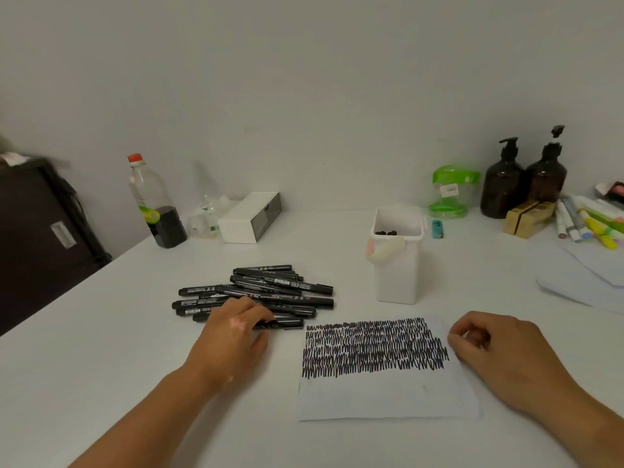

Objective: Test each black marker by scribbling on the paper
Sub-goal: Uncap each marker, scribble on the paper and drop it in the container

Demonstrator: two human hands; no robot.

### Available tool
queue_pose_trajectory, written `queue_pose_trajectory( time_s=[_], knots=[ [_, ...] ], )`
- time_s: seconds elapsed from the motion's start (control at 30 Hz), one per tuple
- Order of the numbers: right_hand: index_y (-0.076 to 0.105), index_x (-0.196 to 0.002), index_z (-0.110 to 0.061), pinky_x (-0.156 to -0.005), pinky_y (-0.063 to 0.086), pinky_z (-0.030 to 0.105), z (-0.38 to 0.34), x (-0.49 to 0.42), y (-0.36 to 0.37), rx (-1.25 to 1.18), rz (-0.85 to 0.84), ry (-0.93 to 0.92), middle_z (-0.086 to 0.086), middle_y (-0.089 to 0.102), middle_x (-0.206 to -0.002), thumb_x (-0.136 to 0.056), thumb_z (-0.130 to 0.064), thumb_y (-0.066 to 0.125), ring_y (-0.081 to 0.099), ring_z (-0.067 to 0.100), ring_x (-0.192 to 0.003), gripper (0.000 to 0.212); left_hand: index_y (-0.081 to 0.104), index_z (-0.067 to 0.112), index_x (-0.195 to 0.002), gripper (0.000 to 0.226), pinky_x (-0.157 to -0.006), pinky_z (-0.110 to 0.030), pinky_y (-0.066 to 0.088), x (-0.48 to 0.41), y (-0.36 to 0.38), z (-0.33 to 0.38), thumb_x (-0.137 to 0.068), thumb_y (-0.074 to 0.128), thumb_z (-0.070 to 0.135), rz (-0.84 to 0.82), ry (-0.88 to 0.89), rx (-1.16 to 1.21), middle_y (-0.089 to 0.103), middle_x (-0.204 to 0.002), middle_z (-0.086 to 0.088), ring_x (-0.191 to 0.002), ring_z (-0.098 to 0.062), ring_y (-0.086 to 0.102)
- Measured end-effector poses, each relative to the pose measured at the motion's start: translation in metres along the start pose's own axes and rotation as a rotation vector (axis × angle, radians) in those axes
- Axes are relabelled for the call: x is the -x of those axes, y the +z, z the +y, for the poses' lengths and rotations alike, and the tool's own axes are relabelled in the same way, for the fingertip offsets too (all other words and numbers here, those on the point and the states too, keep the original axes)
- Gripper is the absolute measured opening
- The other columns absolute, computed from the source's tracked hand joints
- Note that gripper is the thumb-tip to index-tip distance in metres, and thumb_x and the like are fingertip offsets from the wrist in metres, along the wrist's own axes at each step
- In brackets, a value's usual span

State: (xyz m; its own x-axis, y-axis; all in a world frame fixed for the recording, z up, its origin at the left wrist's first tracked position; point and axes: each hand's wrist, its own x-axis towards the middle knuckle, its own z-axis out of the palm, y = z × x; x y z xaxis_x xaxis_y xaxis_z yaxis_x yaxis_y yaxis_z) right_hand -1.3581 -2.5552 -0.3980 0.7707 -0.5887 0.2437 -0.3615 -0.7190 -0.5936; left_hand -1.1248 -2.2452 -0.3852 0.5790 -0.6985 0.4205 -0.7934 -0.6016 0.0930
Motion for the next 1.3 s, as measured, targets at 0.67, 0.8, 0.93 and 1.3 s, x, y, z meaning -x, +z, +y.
queue_pose_trajectory(
  time_s=[0.67,0.8,0.93,1.3],
  knots=[
    [0.072,-0.072,-0.036,-0.062,0.044,0.016,-0.009,0.006,-0.012,-0.174,0.042,-0.077,-0.024,0.067,-0.069,-0.08,-0.031,0.077,0.058,0.01,-0.064,0.011,0.069,0.036,-0.097,0.02,-0.073,-0.024,0.055,-0.034,-0.014,0.084,-0.085,0.075,0.021,-0.178,-0.289,0.953,0.069,-0.083,0.008,-0.075,-0.008,0.067],
    [0.073,-0.087,-0.044,-0.065,0.041,0.011,-0.019,0.01,-0.015,-0.222,-0.055,-0.155,-0.03,0.069,-0.08,-0.082,-0.047,0.071,0.059,0.003,-0.076,0.006,0.068,0.023,-0.112,0.038,-0.083,-0.048,0.058,-0.046,0.0,0.131,-0.075,0.071,0.012,-0.265,-0.367,1.396,0.064,-0.082,-0.003,-0.08,-0.025,0.066],
    [0.065,-0.103,-0.05,-0.072,0.041,0.01,-0.021,0.012,-0.013,-0.239,-0.165,-0.199,-0.033,0.068,-0.092,-0.074,-0.069,0.063,0.061,-0.001,-0.089,0.036,0.066,0.009,-0.105,0.031,-0.079,-0.039,0.056,-0.055,0.015,0.153,-0.075,0.068,0.001,-0.31,-0.394,1.673,0.066,-0.093,-0.013,-0.087,-0.027,0.067],
    [0.072,-0.088,-0.036,-0.064,0.046,0.014,-0.022,0.006,-0.012,-0.54,-0.062,-0.082,-0.005,0.073,-0.073,-0.085,-0.019,0.08,0.066,0.021,-0.071,0.019,0.071,0.03,-0.096,0.022,-0.076,-0.02,0.053,-0.045,0.024,0.127,-0.077,0.075,0.02,-0.241,-0.091,1.125,0.074,-0.093,0.006,-0.084,-0.011,0.068]
  ],
)
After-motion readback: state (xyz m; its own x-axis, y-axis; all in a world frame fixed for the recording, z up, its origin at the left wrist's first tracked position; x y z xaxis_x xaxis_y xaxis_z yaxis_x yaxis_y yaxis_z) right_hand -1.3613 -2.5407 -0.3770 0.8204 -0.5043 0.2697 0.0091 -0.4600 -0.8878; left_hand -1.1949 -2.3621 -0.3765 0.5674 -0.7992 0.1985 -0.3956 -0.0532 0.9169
